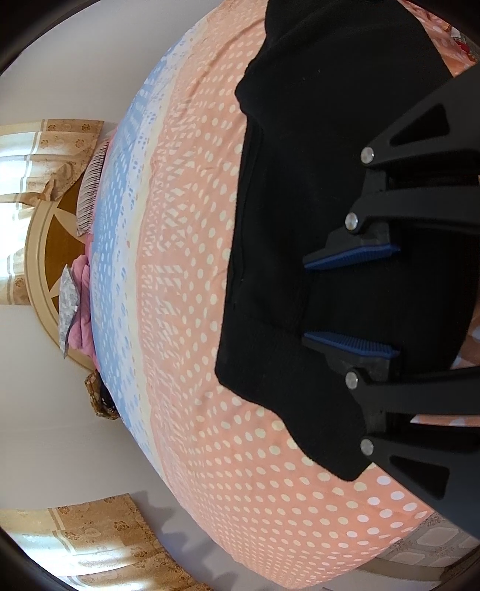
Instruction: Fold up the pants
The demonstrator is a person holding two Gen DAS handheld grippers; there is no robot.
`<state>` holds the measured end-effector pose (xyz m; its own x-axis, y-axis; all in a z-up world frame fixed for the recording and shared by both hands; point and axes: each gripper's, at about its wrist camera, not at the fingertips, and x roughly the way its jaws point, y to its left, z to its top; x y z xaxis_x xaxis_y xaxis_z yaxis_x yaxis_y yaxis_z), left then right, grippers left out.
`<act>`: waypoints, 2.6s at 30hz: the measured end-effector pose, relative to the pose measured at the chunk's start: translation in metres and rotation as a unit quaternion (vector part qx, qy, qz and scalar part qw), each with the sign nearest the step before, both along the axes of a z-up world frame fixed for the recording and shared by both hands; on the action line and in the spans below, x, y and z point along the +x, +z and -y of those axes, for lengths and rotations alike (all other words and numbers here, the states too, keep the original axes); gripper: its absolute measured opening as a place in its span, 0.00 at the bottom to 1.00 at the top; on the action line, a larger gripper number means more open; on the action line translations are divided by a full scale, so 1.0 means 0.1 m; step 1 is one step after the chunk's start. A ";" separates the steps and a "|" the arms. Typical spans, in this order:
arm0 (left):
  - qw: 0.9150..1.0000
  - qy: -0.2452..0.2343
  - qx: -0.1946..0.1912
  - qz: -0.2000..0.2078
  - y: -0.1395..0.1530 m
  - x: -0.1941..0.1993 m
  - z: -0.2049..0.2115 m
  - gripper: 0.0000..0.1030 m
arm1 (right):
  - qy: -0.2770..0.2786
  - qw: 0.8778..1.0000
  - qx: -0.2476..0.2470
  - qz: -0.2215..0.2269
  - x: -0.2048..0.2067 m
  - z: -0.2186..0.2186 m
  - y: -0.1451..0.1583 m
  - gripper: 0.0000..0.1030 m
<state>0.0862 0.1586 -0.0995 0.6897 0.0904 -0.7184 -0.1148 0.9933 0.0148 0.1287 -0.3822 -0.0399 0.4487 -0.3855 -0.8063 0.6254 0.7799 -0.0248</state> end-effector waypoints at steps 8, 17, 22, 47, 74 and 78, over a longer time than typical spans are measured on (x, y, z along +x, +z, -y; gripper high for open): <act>1.000 0.008 -0.001 -0.004 0.00 0.02 0.00 0.37 | 0.015 0.961 0.141 0.236 -1.42 0.32 0.62 0.05; 1.000 0.008 0.001 -0.005 0.00 0.02 -0.02 0.37 | -0.045 0.954 0.199 0.220 -2.63 0.90 0.11 0.08; 1.000 0.010 0.016 -0.011 0.08 0.04 0.00 0.38 | -0.120 0.973 0.097 0.171 -2.94 1.01 0.33 0.19; 0.973 -0.231 -0.022 -0.022 0.18 -0.46 1.85 0.53 | 0.159 0.986 -0.042 0.040 -1.87 0.75 0.19 0.08; 0.976 -0.216 -0.039 0.008 0.31 -0.48 1.94 0.62 | 0.097 0.982 0.103 0.123 -2.45 1.32 -0.01 0.55; 0.978 -0.207 -0.034 0.014 0.33 -0.47 1.90 0.62 | 0.127 0.984 0.063 0.111 -2.43 1.06 -0.10 0.55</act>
<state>0.0389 -0.0312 -0.0667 0.6763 -0.2467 -0.6941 0.2970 0.9536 -0.0495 -0.1139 -0.4885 -0.0496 0.6878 -0.1424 -0.7118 0.3898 0.8997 0.1966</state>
